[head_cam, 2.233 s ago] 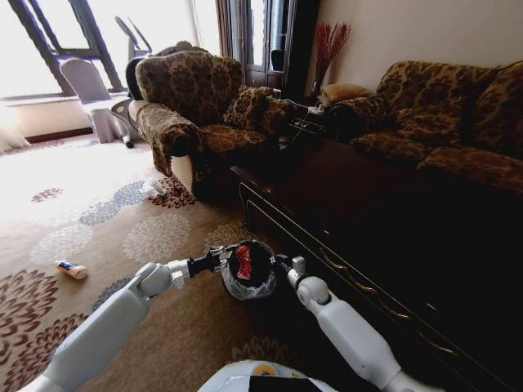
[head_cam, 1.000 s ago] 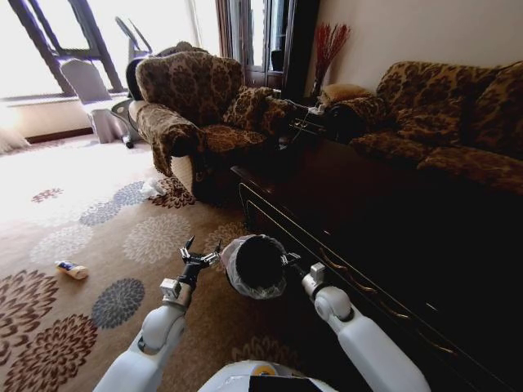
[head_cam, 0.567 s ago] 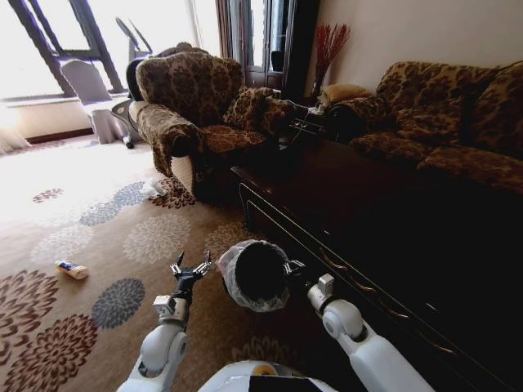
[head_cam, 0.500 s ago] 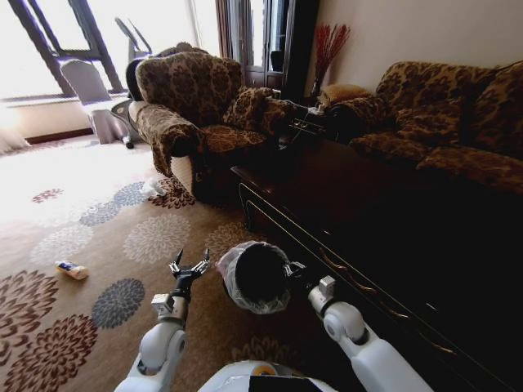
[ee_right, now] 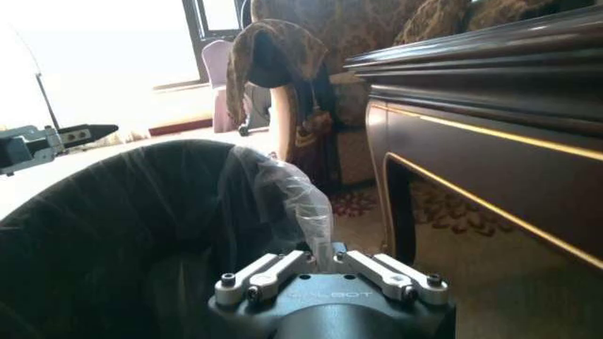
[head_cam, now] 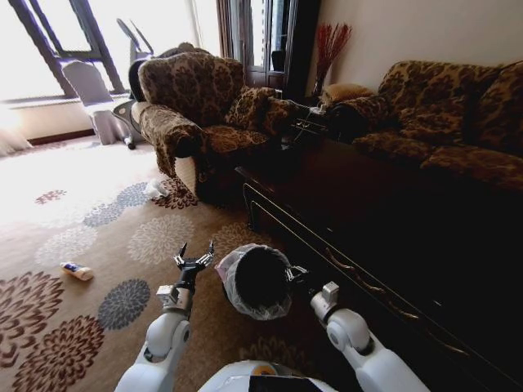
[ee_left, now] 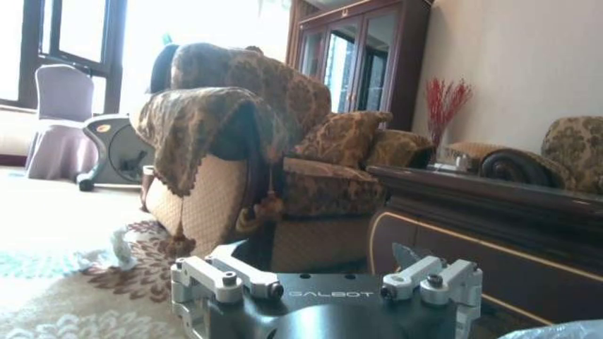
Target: Pick up the trash from the ground and place it into the trash bin.
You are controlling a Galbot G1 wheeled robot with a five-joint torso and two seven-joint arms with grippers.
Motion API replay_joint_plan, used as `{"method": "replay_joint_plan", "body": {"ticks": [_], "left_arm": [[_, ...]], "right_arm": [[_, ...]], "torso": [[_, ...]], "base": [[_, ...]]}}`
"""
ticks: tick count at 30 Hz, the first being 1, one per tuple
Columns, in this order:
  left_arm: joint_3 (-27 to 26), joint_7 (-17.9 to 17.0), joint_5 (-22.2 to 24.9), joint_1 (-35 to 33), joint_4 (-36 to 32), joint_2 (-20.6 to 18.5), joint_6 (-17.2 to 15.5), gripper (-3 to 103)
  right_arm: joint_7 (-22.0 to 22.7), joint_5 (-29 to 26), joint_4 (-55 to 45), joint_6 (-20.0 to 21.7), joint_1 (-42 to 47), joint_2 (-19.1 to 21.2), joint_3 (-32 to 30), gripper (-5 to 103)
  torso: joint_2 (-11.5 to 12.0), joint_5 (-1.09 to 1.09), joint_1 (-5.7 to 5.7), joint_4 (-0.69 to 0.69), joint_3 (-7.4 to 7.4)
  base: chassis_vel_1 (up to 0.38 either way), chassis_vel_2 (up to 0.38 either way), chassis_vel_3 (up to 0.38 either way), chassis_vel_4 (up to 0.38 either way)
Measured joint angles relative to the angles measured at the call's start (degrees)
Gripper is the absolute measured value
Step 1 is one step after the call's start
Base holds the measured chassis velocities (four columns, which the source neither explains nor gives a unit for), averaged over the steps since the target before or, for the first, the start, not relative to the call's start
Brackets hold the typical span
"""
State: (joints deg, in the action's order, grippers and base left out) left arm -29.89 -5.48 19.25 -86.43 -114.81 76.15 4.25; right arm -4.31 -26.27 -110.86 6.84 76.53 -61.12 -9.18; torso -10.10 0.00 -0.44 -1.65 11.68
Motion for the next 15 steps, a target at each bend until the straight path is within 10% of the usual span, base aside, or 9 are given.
{"method": "replay_joint_plan", "body": {"ticks": [15], "left_arm": [[-1.17, -0.10, -0.23, -0.98, -0.88, 1.26, 1.77, 99]], "right_arm": [[-0.29, 0.18, -1.49, -1.05, 2.05, -0.81, -0.22, 4]], "torso": [[0.02, -0.01, 0.00, -0.02, -0.02]], "base": [[0.198, 0.213, -0.192, -0.196]]}}
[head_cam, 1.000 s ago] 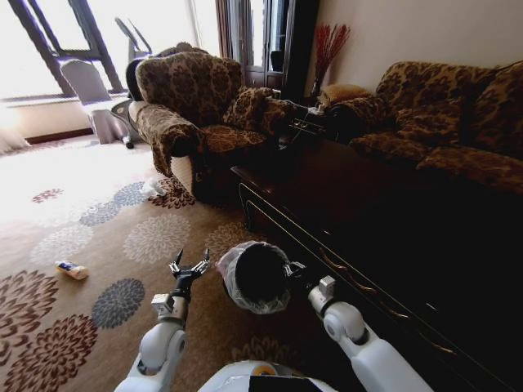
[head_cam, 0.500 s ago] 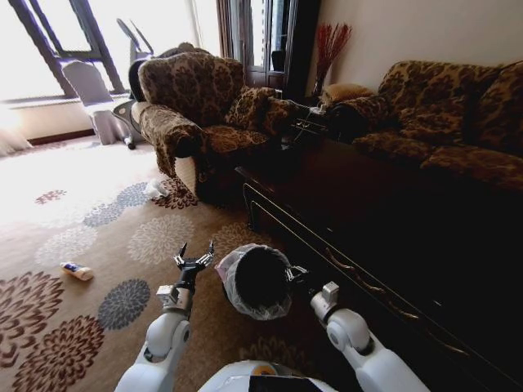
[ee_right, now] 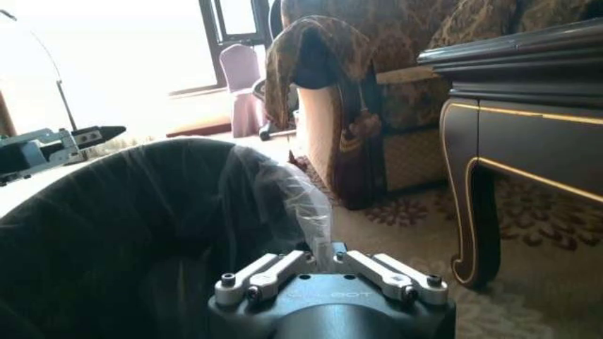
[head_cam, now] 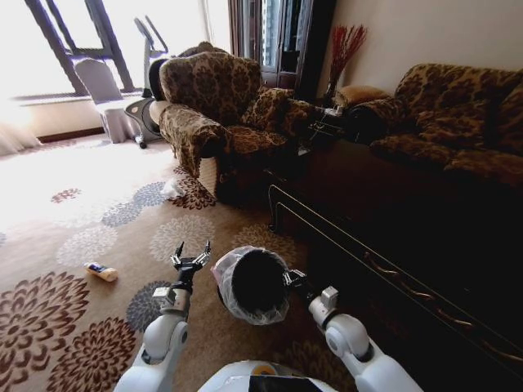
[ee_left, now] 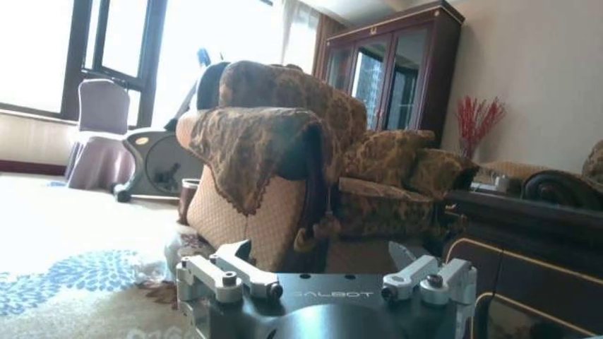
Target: Pick up the trash from the ground and place it into the trash bin.
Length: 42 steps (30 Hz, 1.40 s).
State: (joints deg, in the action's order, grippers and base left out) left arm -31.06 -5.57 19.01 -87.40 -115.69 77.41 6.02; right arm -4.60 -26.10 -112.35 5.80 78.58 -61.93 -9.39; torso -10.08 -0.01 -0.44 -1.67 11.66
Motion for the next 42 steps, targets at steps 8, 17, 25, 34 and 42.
{"method": "replay_joint_plan", "body": {"ticks": [8, 17, 25, 34, 42], "left_arm": [[-0.33, -0.08, -0.04, -0.33, -0.28, 0.27, 0.19, 99], [-0.70, -0.19, -0.04, -0.45, -0.43, 0.19, 0.22, 99], [-0.63, -0.24, -0.11, -0.52, -0.69, 0.09, 0.15, 99], [-0.55, -0.25, -0.19, -0.84, -0.94, -0.08, 0.08, 99], [-0.44, -0.29, -0.40, -1.15, -0.98, -0.17, 0.67, 98]], "right_arm": [[-0.25, 0.00, -0.15, -0.60, 0.28, 0.01, -0.37, 4], [-0.29, -0.20, -0.43, -1.06, 0.40, -0.29, -0.26, 4], [-0.29, -0.22, -0.60, -1.65, 0.77, -0.37, -0.71, 4], [-0.30, -0.18, -0.90, -1.81, 1.25, -0.56, -0.96, 4], [-0.58, -0.07, -1.09, -1.91, 1.81, -0.69, -1.23, 4]], "torso": [[0.10, 0.03, 0.04, 0.03, -0.03], [0.11, 0.01, 0.06, 0.01, -0.03], [0.11, 0.02, 0.06, 0.01, -0.03], [0.11, 0.01, 0.06, 0.01, -0.03], [0.11, 0.02, 0.06, 0.01, -0.02]], "base": [[-0.014, 0.001, 0.050, 0.040], [0.073, 0.082, 0.057, 0.054], [0.101, 0.104, 0.115, 0.107], [0.130, 0.119, 0.124, 0.119], [0.126, 0.133, 0.136, 0.133]]}}
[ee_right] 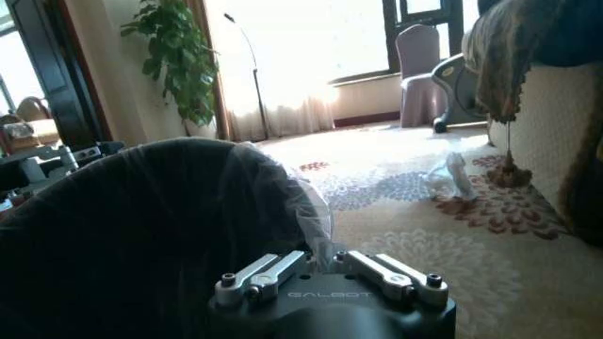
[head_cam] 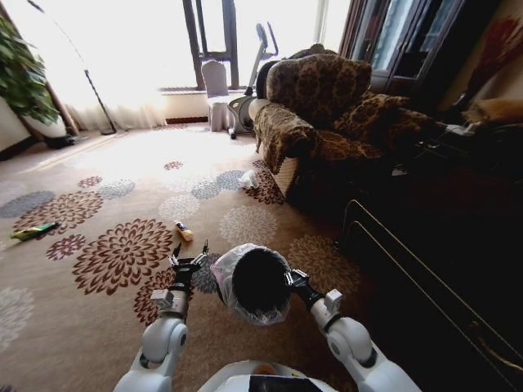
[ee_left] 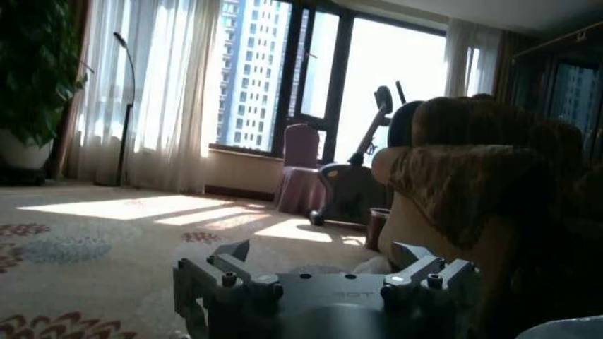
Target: Pick up the trash from the ground and place it into the trash bin.
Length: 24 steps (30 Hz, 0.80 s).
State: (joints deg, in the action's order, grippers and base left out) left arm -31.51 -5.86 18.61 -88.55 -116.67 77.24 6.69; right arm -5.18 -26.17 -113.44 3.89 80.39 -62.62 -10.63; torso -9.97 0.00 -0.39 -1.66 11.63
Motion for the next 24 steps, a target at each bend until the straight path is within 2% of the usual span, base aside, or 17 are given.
{"method": "replay_joint_plan", "body": {"ticks": [5, 11, 24], "left_arm": [[-0.24, 0.30, -0.68, -0.02, 0.44, -0.18, 1.35, 100], [-0.73, 0.20, -0.95, -0.25, 0.52, -0.15, 1.62, 100], [-0.91, 0.00, -1.18, -0.74, 0.52, 0.05, 1.98, 100]], "right_arm": [[-1.03, 0.36, -0.08, -0.42, 0.21, -0.61, 0.20, 4], [-1.86, 0.98, -0.16, -0.51, 0.48, -0.94, 0.32, 4], [-2.15, 1.70, -0.28, -0.54, 0.76, -1.14, 0.32, 4]], "torso": [[0.00, -0.01, 0.00, -0.02, 0.00], [0.00, -0.01, 0.00, 0.03, 0.00], [-0.01, 0.00, -0.01, 0.01, 0.00]], "base": [[0.085, 0.097, 0.105, 0.097], [0.009, 0.012, 0.011, 0.006], [0.013, 0.013, -0.011, -0.008]]}}
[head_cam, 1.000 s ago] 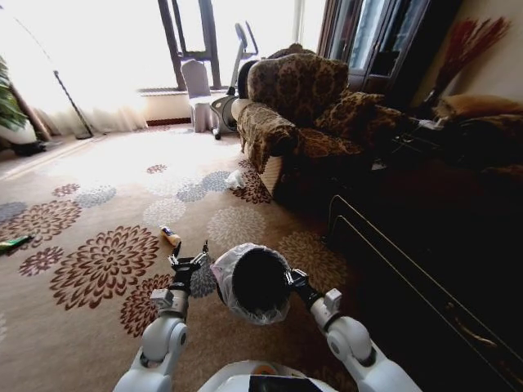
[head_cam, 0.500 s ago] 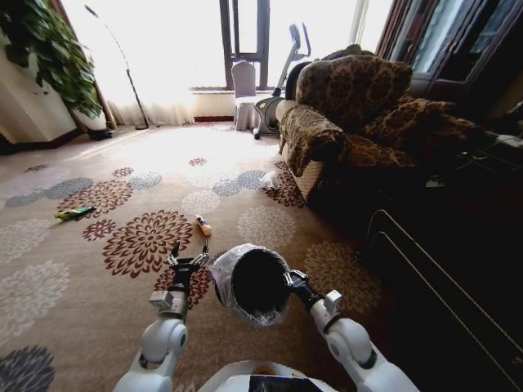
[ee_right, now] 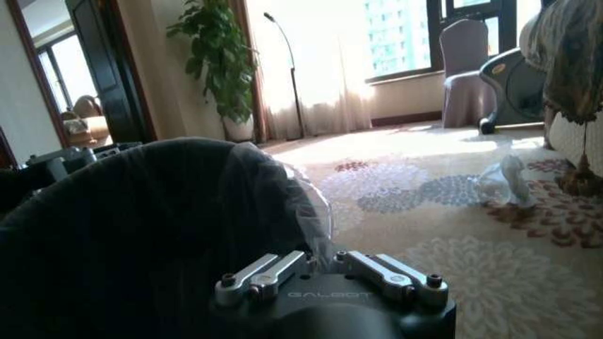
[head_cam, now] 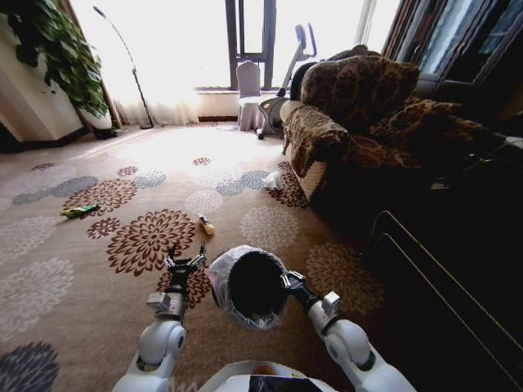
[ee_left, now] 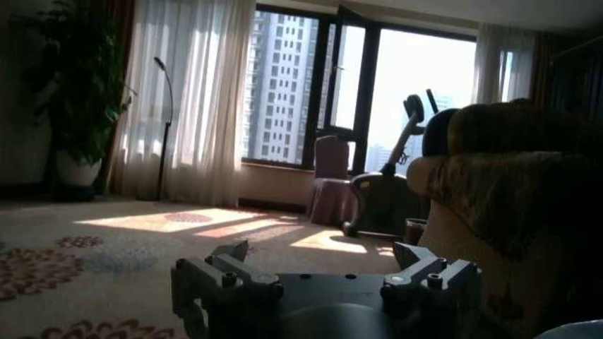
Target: Pick up the trash from the ground and place it into the trash bin.
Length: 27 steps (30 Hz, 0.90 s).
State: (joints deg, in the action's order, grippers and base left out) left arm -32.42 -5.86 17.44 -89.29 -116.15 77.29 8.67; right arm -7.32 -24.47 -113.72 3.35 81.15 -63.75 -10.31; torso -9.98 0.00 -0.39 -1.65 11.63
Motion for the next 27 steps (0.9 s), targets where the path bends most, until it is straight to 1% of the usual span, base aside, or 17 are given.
{"method": "replay_joint_plan", "body": {"ticks": [5, 9, 20, 22, 25, 26, 27], "left_arm": [[0.20, -0.03, -0.07, 0.01, 0.00, 0.02, 0.05, 100], [0.22, -0.04, -0.08, 0.01, 0.00, 0.02, 0.13, 100], [0.31, -0.05, -0.08, -0.02, 0.01, -0.12, 0.29, 100], [0.62, -0.01, -0.08, 0.19, 0.12, -0.50, 0.15, 100], [1.09, 0.35, 0.01, 0.85, 0.30, -1.16, -0.97, 100], [1.61, 0.53, 0.60, 1.33, 0.37, -1.64, -2.64, 100], [2.05, 0.75, 1.08, 1.76, 0.49, -2.03, -4.13, 100]], "right_arm": [[-0.07, 0.11, -0.05, -0.17, 0.23, -0.08, -0.15, 4], [-0.09, 0.13, -0.18, -0.19, 0.29, -0.02, -0.24, 4], [-0.09, 0.21, -0.40, -0.24, 0.55, -0.15, -0.20, 4], [0.04, 0.15, -0.41, -0.46, 0.59, -0.15, -0.22, 4], [0.72, -0.09, -0.50, -0.46, 0.72, -0.14, -0.25, 4], [0.88, -0.14, -0.69, -0.52, 0.80, -0.09, -0.46, 4], [0.68, -0.25, -0.77, -0.65, 0.90, 0.00, -0.71, 4]], "torso": [[0.00, 0.01, 0.00, 0.00, 0.00], [-0.01, 0.00, 0.00, -0.01, 0.00], [-0.01, -0.01, 0.00, 0.00, 0.00], [-0.01, 0.00, 0.00, -0.02, 0.00], [-0.01, -0.01, 0.00, -0.02, -0.01], [-0.01, -0.06, 0.00, -0.01, -0.01], [-0.01, -0.04, 0.00, -0.02, 0.00]], "base": [[0.124, 0.118, -0.105, -0.109], [0.204, 0.215, -0.187, -0.195], [0.264, 0.290, -0.281, -0.270], [0.278, 0.247, -0.281, -0.239], [0.208, 0.215, -0.195, -0.211], [0.154, 0.124, -0.111, -0.145], [0.073, 0.124, -0.052, -0.060]]}}
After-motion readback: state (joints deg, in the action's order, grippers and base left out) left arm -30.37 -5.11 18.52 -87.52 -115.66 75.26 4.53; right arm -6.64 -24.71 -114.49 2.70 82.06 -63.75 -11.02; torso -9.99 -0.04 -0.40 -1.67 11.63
